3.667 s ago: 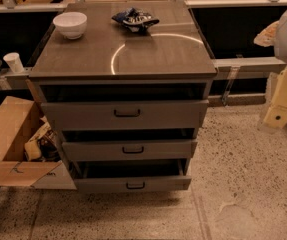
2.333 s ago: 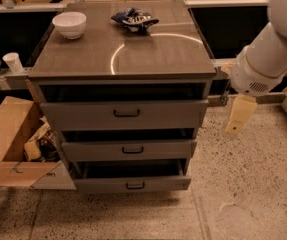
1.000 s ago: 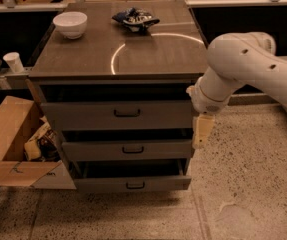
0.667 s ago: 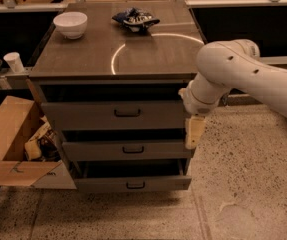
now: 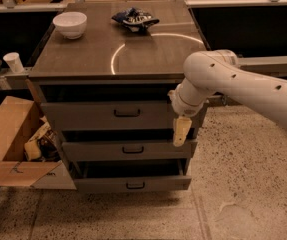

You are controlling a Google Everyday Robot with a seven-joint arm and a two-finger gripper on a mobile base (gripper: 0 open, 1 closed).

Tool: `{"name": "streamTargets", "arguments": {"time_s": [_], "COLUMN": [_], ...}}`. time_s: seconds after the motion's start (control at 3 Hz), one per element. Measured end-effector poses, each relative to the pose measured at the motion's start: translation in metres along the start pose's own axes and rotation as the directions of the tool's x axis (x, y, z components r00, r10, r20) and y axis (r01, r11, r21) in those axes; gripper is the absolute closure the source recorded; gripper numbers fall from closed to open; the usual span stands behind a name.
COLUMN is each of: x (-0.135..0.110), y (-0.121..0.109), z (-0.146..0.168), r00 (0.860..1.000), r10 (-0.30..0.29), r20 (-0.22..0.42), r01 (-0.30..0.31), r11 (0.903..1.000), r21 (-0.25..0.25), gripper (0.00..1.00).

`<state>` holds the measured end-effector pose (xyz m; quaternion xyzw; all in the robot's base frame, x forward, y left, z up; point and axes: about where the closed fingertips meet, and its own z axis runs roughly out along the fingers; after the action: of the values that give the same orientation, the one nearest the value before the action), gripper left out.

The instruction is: Open top drawer

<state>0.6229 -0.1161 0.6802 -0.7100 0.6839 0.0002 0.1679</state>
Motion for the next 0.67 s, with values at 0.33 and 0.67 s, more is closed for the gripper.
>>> {"name": "streamTargets", "arguments": {"time_s": [0.33, 0.67], "x": [-0.011, -0.015], "y": [-0.009, -0.011], "z": [0.019, 0.039], "r00": [1.0, 1.0], "r10": [0.0, -0.006], "r20": [0.013, 0.03], "r01": [0.0, 0.007], "r11": [0.9999, 0.9991], "r21": [-0.015, -0.043], "gripper": [0.0, 0.19]}}
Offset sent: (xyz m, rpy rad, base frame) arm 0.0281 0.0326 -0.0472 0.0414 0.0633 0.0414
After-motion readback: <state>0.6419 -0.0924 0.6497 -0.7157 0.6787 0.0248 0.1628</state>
